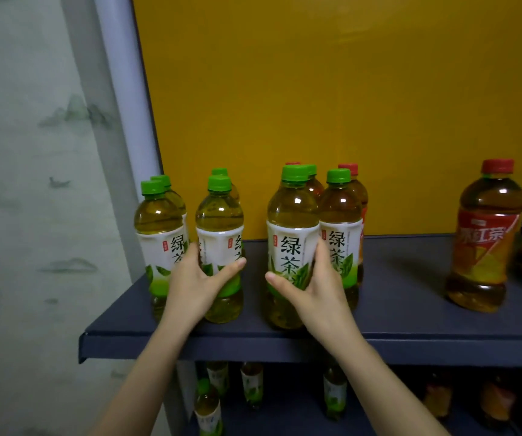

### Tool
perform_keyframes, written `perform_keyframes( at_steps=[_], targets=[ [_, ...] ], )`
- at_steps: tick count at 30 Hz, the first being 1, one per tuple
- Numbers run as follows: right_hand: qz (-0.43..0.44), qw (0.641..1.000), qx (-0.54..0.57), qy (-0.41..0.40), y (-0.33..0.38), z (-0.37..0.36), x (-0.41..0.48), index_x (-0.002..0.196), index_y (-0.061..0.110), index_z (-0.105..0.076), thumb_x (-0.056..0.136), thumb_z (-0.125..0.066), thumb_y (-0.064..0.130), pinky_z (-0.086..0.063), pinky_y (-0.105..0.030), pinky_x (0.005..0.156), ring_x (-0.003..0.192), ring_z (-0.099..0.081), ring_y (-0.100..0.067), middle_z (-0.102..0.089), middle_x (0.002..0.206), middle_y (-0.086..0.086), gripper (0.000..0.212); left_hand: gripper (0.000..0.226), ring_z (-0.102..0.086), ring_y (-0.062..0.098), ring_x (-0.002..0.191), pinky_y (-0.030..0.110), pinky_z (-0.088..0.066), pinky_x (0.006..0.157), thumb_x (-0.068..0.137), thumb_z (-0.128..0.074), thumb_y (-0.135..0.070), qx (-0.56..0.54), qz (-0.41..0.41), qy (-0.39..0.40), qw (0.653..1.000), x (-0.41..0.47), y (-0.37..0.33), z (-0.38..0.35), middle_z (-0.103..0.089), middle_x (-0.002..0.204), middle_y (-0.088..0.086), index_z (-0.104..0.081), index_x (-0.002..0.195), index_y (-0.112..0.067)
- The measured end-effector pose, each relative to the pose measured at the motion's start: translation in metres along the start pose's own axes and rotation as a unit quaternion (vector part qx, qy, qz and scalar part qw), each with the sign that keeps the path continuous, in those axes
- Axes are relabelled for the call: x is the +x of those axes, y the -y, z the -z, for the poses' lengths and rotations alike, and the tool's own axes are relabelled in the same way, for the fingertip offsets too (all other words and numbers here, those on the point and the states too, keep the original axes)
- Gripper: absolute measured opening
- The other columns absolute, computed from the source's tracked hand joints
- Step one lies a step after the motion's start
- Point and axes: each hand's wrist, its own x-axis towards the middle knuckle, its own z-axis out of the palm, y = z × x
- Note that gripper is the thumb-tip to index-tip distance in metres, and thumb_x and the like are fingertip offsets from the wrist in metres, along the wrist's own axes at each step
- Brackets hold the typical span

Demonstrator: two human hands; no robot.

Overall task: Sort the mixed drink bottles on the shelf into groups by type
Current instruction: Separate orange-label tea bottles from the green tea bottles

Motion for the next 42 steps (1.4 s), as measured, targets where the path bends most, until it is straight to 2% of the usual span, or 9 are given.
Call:
perform_keyframes(
  at_steps=[3, 6, 11, 16, 24, 30, 35, 38, 42],
  targets=[
    [-0.022, 0.999, -0.036, -0.02, -0.008, -0.013, 0.0, 0.134, 0.02, -0.032, 0.072, -0.076, 0.031, -0.048, -0.025, 0.094, 0.11, -0.054, 0.0, -0.056, 0.12, 0.012, 0.077, 0.053, -0.061, 0.013, 0.1, 0.035, -0.049, 0.09, 0.069, -0.075, -0.042, 0.005, 0.007, 0.006, 1.0, 0.009, 0.011, -0.006, -0.066, 0.107, -0.003, -0.056, 0.112, -0.018],
    [-0.027, 0.997, -0.075, -0.024, -0.012, -0.026, 0.002, 0.136, 0.018, -0.028, 0.074, -0.074, 0.034, -0.043, -0.017, 0.09, 0.112, -0.051, -0.003, -0.053, 0.125, 0.007, 0.079, 0.053, -0.059, 0.012, 0.096, 0.028, -0.045, 0.083, 0.073, -0.073, -0.04, 0.028, -0.004, 0.004, 1.0, 0.017, 0.015, -0.013, -0.064, 0.105, -0.001, -0.052, 0.112, -0.011],
    [0.002, 0.986, -0.163, -0.021, -0.014, -0.051, 0.005, 0.139, 0.016, -0.021, 0.081, -0.06, 0.047, -0.044, -0.03, 0.097, 0.122, -0.046, -0.013, -0.044, 0.135, 0.001, 0.077, 0.061, -0.055, 0.022, 0.107, 0.031, -0.043, 0.083, 0.081, -0.068, -0.029, 0.014, -0.007, -0.002, 1.0, 0.022, 0.021, -0.024, -0.052, 0.12, 0.009, -0.03, 0.121, -0.005],
    [-0.008, 0.984, -0.177, -0.018, -0.02, -0.065, 0.018, 0.141, 0.012, -0.016, 0.083, -0.057, 0.049, -0.044, -0.028, 0.096, 0.125, -0.045, -0.018, -0.04, 0.14, -0.005, 0.081, 0.046, -0.05, 0.023, 0.105, 0.03, -0.039, 0.082, 0.088, -0.06, -0.021, 0.018, -0.008, -0.005, 1.0, 0.026, 0.022, -0.027, -0.047, 0.121, 0.019, -0.031, 0.118, 0.0],
    [-0.012, 0.988, -0.152, -0.019, -0.026, -0.072, 0.029, 0.142, 0.015, -0.018, 0.082, -0.06, 0.048, -0.044, -0.036, 0.099, 0.125, -0.045, -0.017, -0.043, 0.139, -0.002, 0.08, 0.049, -0.048, 0.024, 0.12, 0.034, -0.038, 0.098, 0.087, -0.06, -0.026, -0.023, 0.036, 0.002, 0.999, 0.034, 0.03, -0.025, -0.049, 0.13, 0.01, -0.035, 0.126, -0.008],
    [0.017, 0.992, -0.125, -0.03, -0.017, -0.056, 0.026, 0.142, 0.02, -0.032, 0.089, -0.055, 0.037, -0.041, -0.04, 0.103, 0.126, -0.046, -0.013, -0.051, 0.136, 0.002, 0.061, 0.069, -0.025, 0.018, 0.141, 0.048, -0.026, 0.114, 0.091, -0.055, -0.027, -0.032, -0.03, -0.038, 0.998, 0.019, 0.023, -0.021, -0.026, 0.154, 0.0, -0.016, 0.148, -0.023],
    [0.07, 0.989, -0.123, -0.039, 0.006, -0.027, 0.014, 0.135, 0.021, -0.045, 0.092, -0.053, 0.02, -0.039, -0.026, 0.104, 0.123, -0.046, -0.003, -0.053, 0.132, 0.009, 0.045, 0.044, -0.04, 0.012, 0.127, 0.043, -0.039, 0.106, 0.091, -0.054, -0.013, -0.037, -0.103, -0.143, 0.984, -0.007, -0.01, -0.017, -0.04, 0.132, -0.011, -0.041, 0.133, -0.018],
    [0.106, 0.988, -0.11, -0.036, 0.015, -0.001, 0.006, 0.119, 0.022, -0.059, 0.09, -0.055, 0.017, -0.046, -0.016, 0.089, 0.105, -0.054, 0.002, -0.06, 0.113, 0.014, 0.029, 0.021, -0.052, 0.01, 0.105, 0.029, -0.047, 0.091, 0.091, -0.052, -0.014, -0.033, -0.179, -0.176, 0.968, -0.013, -0.033, -0.016, -0.051, 0.11, -0.007, -0.052, 0.111, -0.02],
    [0.131, 0.988, -0.041, -0.066, 0.025, 0.05, 0.002, 0.101, 0.022, -0.065, 0.088, -0.056, 0.013, -0.046, -0.011, 0.072, 0.09, -0.06, -0.002, -0.064, 0.096, 0.014, 0.018, 0.014, -0.055, 0.008, 0.094, 0.019, -0.046, 0.081, 0.087, -0.05, -0.015, -0.055, -0.212, -0.158, 0.963, -0.009, -0.068, -0.019, -0.057, 0.098, 0.0, -0.055, 0.1, -0.018]
  ],
)
